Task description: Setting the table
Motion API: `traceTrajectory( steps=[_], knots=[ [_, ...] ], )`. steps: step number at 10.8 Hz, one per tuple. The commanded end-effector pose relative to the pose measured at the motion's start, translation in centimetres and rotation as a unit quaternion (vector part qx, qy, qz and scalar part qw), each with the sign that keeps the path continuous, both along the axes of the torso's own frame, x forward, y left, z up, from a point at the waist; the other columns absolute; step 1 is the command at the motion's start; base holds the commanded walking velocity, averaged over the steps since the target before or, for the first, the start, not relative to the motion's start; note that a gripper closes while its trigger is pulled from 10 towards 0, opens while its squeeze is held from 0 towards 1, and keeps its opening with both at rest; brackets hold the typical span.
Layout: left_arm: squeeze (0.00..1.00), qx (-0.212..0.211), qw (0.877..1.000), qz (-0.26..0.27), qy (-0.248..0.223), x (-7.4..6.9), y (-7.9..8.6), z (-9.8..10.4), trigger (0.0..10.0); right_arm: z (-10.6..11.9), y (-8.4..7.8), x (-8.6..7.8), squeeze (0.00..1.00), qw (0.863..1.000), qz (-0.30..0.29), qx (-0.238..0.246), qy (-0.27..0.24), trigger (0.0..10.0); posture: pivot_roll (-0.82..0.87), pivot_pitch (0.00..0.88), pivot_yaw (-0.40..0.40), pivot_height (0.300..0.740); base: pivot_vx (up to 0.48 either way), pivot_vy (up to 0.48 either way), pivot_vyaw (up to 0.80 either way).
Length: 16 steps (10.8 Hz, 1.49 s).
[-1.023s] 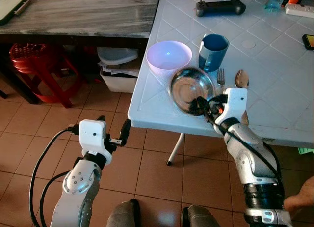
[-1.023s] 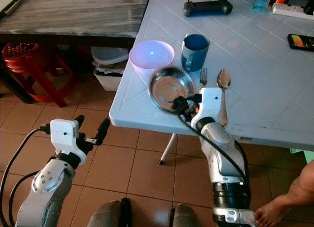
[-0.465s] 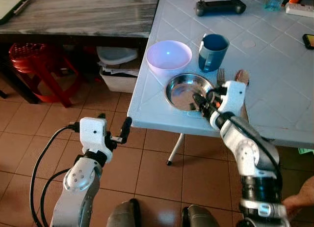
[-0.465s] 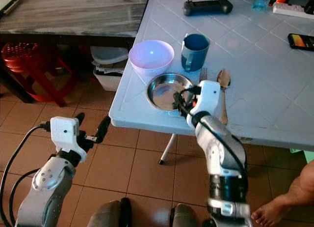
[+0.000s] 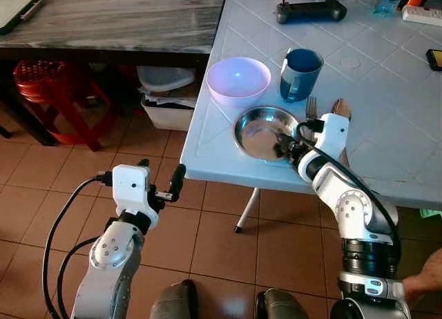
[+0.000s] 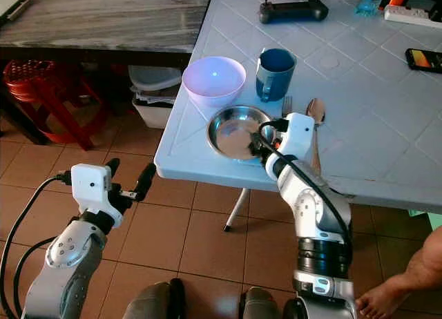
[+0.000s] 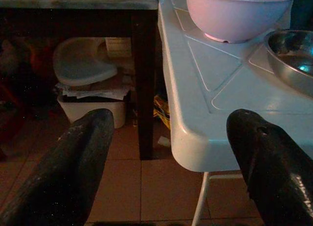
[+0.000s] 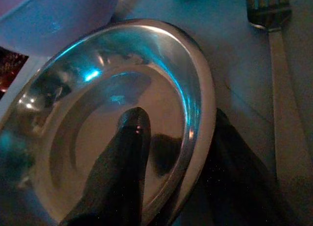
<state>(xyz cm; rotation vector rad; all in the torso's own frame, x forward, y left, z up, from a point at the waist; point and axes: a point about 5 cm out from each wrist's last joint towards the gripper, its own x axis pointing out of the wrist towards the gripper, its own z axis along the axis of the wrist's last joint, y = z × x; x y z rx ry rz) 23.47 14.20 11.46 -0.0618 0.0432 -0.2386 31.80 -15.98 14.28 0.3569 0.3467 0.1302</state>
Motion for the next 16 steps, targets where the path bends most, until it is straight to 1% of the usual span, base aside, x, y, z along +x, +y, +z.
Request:
traceTrajectory(
  steps=[1, 2, 4, 5, 6, 7, 8, 9, 10, 11, 12, 13, 14, 15, 16],
  knots=[
    [0.00, 0.000, 1.000, -0.001, 0.013, -0.2, 0.1, -0.5, 10.0, -3.2, -0.2, -1.0, 0.00, 0.996, -0.009, 0.003, 0.085, 0.0, -0.03, 0.161, 0.064, 0.740, 0.000, 0.000, 0.00],
    [0.00, -0.001, 1.000, -0.001, 0.015, -0.2, 0.2, -0.5, 10.0, -3.6, -0.3, -1.2, 0.00, 0.995, -0.015, 0.011, 0.097, 0.0, -0.03, 0.160, 0.063, 0.740, 0.000, 0.000, 0.00],
    [0.00, -0.004, 1.000, 0.002, 0.018, -0.2, 0.3, -0.7, 10.0, -3.8, -0.4, -1.4, 0.00, 0.994, -0.015, 0.009, 0.103, 0.0, -0.02, 0.158, 0.062, 0.740, 0.000, 0.000, 0.00],
    [0.00, -0.003, 1.000, 0.004, 0.020, -0.2, 0.4, -0.7, 10.0, -4.1, -0.5, -1.7, 0.00, 0.993, -0.019, 0.009, 0.114, 0.0, -0.02, 0.154, 0.059, 0.740, 0.000, 0.000, 0.00],
    [0.00, 0.002, 1.000, 0.014, 0.026, -0.2, 0.7, -1.0, 10.0, -4.5, -0.8, -2.1, 0.00, 0.992, -0.021, -0.022, 0.120, 0.0, -0.02, 0.144, 0.060, 0.740, 0.000, 0.000, 0.00],
    [0.00, 0.006, 0.999, 0.026, 0.032, -0.3, 1.1, -1.3, 10.0, -4.8, -0.6, -2.4, 0.00, 0.993, -0.020, -0.013, 0.119, 0.0, -0.01, 0.135, 0.059, 0.740, 0.000, 0.000, 0.00],
    [0.00, 0.012, 0.999, 0.036, 0.038, -0.4, 1.4, -1.6, 10.0, -4.5, -0.3, -2.5, 0.00, 0.995, -0.008, -0.029, 0.091, 0.0, -0.01, 0.123, 0.059, 0.740, 0.000, 0.000, 0.00],
    [0.00, 0.034, 0.998, 0.047, 0.028, -0.5, 1.7, -1.7, 10.0, -2.9, 0.3, -2.4, 0.00, 0.998, 0.011, -0.067, 0.012, 0.0, -0.01, 0.111, 0.061, 0.740, 0.000, 0.480, 0.00],
    [0.00, 0.059, 0.997, 0.048, -0.002, 0.3, 1.6, -0.9, 10.0, -1.5, 0.7, -2.1, 0.00, 0.996, 0.013, -0.078, -0.050, 0.0, -0.02, 0.106, 0.066, 0.740, 0.000, 0.480, 0.00],
    [0.00, 0.050, 0.997, 0.063, -0.004, 0.9, 1.8, -0.7, 10.0, -0.8, 0.7, -2.0, 0.00, 0.994, 0.010, -0.084, -0.074, 0.0, -0.03, 0.094, 0.063, 0.740, 0.000, 0.480, 0.00],
    [0.00, 0.056, 0.995, 0.078, -0.017, 1.5, 2.2, -0.3, 10.0, -0.1, 0.9, -2.0, 0.00, 0.989, 0.016, -0.101, -0.110, 0.0, -0.04, 0.082, 0.062, 0.740, 0.000, 0.480, 0.00],
    [0.00, 0.062, 0.994, 0.085, -0.023, 2.0, 2.4, -0.2, 10.0, 0.2, 1.1, -2.1, 0.00, 0.984, 0.021, -0.114, -0.133, 0.0, -0.04, 0.076, 0.063, 0.740, 0.000, 0.480, 0.00],
    [0.00, 0.052, 0.994, 0.089, -0.023, 2.2, 2.4, -0.2, 10.0, 0.6, 1.2, -2.0, 0.00, 0.982, 0.022, -0.111, -0.149, 0.0, -0.05, 0.063, 0.066, 0.740, 0.000, 0.480, 0.00],
    [0.00, 0.048, 0.994, 0.095, -0.022, 2.4, 2.2, -0.3, 10.0, 1.2, 1.3, -1.8, 0.00, 0.977, 0.023, -0.118, -0.175, 0.0, -0.06, 0.060, 0.066, 0.740, 0.000, 0.480, 0.00],
    [0.00, 0.049, 0.994, 0.095, -0.024, 2.5, 2.1, -0.4, 10.0, 1.6, 1.4, -1.7, 0.00, 0.975, 0.021, -0.116, -0.189, 0.0, -0.06, 0.058, 0.065, 0.740, 0.000, 0.480, 0.00]
  ],
)
